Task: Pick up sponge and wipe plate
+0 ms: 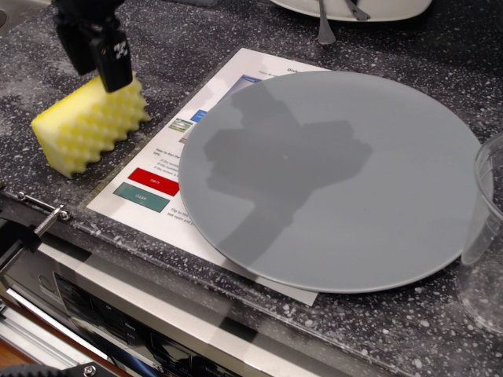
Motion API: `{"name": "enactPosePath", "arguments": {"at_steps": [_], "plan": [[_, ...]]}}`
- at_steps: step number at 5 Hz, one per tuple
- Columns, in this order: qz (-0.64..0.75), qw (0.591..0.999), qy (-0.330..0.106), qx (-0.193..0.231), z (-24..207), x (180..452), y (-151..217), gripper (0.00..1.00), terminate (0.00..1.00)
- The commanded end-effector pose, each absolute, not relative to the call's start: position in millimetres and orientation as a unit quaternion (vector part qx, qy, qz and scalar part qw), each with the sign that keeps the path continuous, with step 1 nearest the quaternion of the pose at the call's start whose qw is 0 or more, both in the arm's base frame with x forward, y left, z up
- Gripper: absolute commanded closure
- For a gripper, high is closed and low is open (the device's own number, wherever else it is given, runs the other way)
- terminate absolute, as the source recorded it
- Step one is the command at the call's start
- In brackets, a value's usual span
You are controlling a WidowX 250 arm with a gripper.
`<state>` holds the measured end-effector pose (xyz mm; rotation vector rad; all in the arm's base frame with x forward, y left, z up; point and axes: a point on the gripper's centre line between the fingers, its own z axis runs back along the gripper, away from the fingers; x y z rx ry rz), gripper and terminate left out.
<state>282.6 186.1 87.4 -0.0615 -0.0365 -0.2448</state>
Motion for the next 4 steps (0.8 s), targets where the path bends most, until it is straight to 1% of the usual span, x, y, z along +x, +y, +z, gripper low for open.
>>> {"name": "enactPosePath", "arguments": {"at_steps": [1, 2, 4], "plan": [[-0.123, 0.991, -0.052, 0.002, 93.1, 285.9, 191.2, 0.00, 0.00], [-0.106, 0.993, -0.045, 0.003, 88.9, 291.4, 195.0, 1.00, 0.00], [-0.108, 0.993, -0.044, 0.000, 95.5, 293.9, 191.8, 1.00, 0.00]]}}
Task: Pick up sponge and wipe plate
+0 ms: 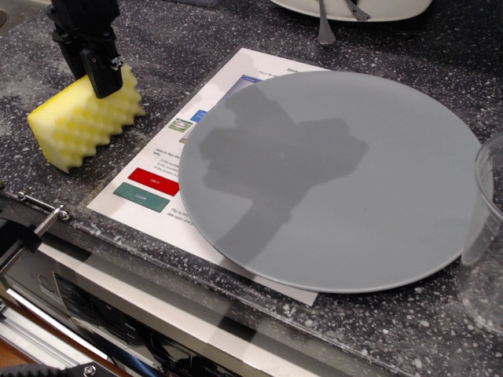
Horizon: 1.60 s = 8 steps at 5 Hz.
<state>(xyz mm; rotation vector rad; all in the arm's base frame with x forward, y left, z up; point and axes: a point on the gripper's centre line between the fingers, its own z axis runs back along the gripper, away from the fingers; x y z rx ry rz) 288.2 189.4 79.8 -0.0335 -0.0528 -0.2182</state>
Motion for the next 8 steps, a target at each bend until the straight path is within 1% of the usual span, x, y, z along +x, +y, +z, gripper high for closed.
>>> {"name": "enactPosePath", "arguments": {"at_steps": [1, 2, 3, 4, 5, 6, 7, 8], "plan": [[-0.102, 0.993, -0.051, -0.025, 114, 297, 176, 1.00, 0.00], [-0.097, 0.992, -0.058, -0.050, 135, 296, 150, 1.00, 0.00], [-0.095, 0.992, -0.064, -0.056, 142, 296, 118, 1.00, 0.00], [-0.083, 0.993, -0.062, -0.053, 136, 305, 87, 1.00, 0.00], [-0.064, 0.994, -0.072, -0.049, 123, 317, 52, 1.00, 0.00], [-0.053, 0.995, -0.079, -0.031, 114, 321, 29, 1.00, 0.00], [-0.044, 0.996, -0.082, -0.016, 100, 326, 21, 1.00, 0.00], [-0.041, 0.995, -0.085, -0.012, 94, 326, 10, 1.00, 0.00]]}}
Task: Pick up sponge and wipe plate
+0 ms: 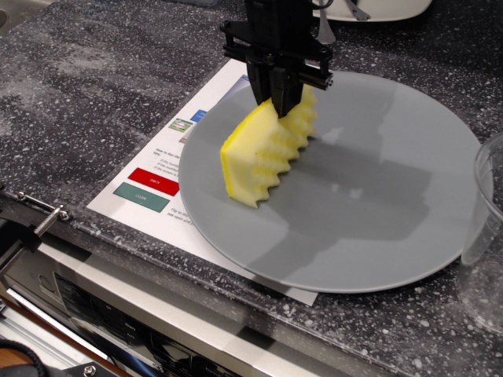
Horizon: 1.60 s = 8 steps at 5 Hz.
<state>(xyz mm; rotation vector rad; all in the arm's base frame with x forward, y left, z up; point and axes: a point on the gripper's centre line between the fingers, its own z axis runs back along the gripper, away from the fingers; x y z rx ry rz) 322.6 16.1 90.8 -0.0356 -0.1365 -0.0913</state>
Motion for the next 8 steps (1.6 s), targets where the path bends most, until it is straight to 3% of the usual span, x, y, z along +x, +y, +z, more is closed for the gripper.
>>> {"name": "enactPosePath", "arguments": {"at_steps": [1, 4, 5, 6, 8], "plan": [[-0.040, 0.996, -0.081, -0.018, 93, 327, -2, 1.00, 0.00], [-0.048, 0.996, -0.065, -0.047, 111, 309, -51, 1.00, 0.00], [-0.055, 0.996, -0.065, -0.041, 104, 298, -60, 1.00, 0.00], [-0.043, 0.996, -0.062, -0.040, 101, 300, -57, 1.00, 0.00], [-0.006, 0.994, -0.106, -0.033, 100, 329, -17, 1.00, 0.00]]}}
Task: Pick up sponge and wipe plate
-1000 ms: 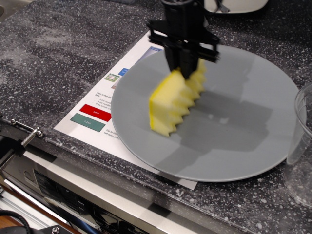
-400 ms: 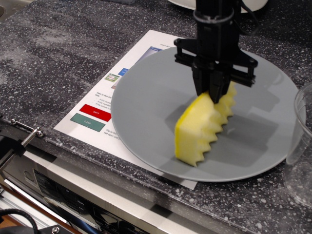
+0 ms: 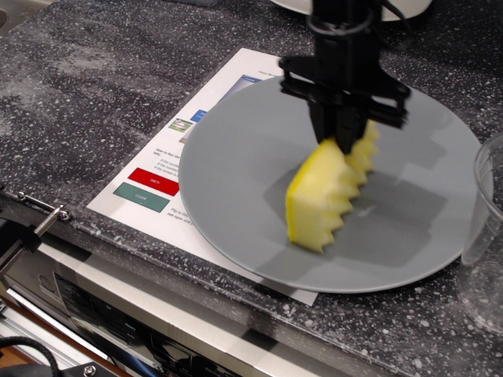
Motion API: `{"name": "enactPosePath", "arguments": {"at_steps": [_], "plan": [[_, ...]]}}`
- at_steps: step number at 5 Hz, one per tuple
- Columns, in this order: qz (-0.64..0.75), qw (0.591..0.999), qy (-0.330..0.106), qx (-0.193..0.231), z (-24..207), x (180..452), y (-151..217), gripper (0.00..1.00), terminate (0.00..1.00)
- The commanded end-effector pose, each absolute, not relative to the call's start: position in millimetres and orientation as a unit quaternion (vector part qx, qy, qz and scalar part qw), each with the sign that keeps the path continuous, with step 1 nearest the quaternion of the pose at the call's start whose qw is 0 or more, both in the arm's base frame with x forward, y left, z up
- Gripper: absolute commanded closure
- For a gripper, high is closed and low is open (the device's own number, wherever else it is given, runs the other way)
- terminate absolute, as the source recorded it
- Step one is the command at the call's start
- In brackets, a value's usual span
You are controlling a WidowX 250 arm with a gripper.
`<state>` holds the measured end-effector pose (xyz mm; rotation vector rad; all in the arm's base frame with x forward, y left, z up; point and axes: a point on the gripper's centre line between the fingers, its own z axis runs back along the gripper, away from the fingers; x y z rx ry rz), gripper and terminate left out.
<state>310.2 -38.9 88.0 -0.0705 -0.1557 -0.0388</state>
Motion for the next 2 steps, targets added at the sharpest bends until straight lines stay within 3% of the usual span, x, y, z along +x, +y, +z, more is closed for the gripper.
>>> {"name": "enactPosePath", "arguments": {"at_steps": [1, 2], "plan": [[0.008, 0.993, -0.120, -0.014, 97, 340, 3, 1.00, 0.00], [0.021, 0.993, -0.118, -0.003, 100, 359, 20, 1.00, 1.00]]}}
